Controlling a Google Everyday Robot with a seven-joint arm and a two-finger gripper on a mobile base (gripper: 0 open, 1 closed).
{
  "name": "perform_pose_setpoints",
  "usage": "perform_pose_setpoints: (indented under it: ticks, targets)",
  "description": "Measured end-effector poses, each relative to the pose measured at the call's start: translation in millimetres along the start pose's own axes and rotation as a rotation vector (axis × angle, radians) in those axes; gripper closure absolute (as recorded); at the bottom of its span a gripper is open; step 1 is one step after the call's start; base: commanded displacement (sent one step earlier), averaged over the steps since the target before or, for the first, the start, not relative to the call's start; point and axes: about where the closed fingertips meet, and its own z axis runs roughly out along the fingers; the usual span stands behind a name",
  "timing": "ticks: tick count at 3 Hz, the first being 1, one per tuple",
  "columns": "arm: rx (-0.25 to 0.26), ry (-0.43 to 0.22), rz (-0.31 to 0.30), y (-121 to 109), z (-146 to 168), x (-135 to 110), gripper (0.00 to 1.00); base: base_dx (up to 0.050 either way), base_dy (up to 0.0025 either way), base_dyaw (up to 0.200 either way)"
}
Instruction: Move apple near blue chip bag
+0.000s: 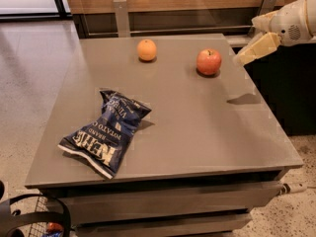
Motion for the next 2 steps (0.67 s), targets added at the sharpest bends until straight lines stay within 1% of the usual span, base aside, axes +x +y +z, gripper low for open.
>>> perform_pose_setpoints:
  ticks: [1, 2]
  targets:
    - [0.004, -0.060, 0.025, -7.5, 23.4, 9.0, 0.00, 0.000, 0.00000, 0.000]
    - [0.024, -0.156, 0.017, -14.4, 61.1, 5.0, 0.00, 0.000, 0.00000, 0.000]
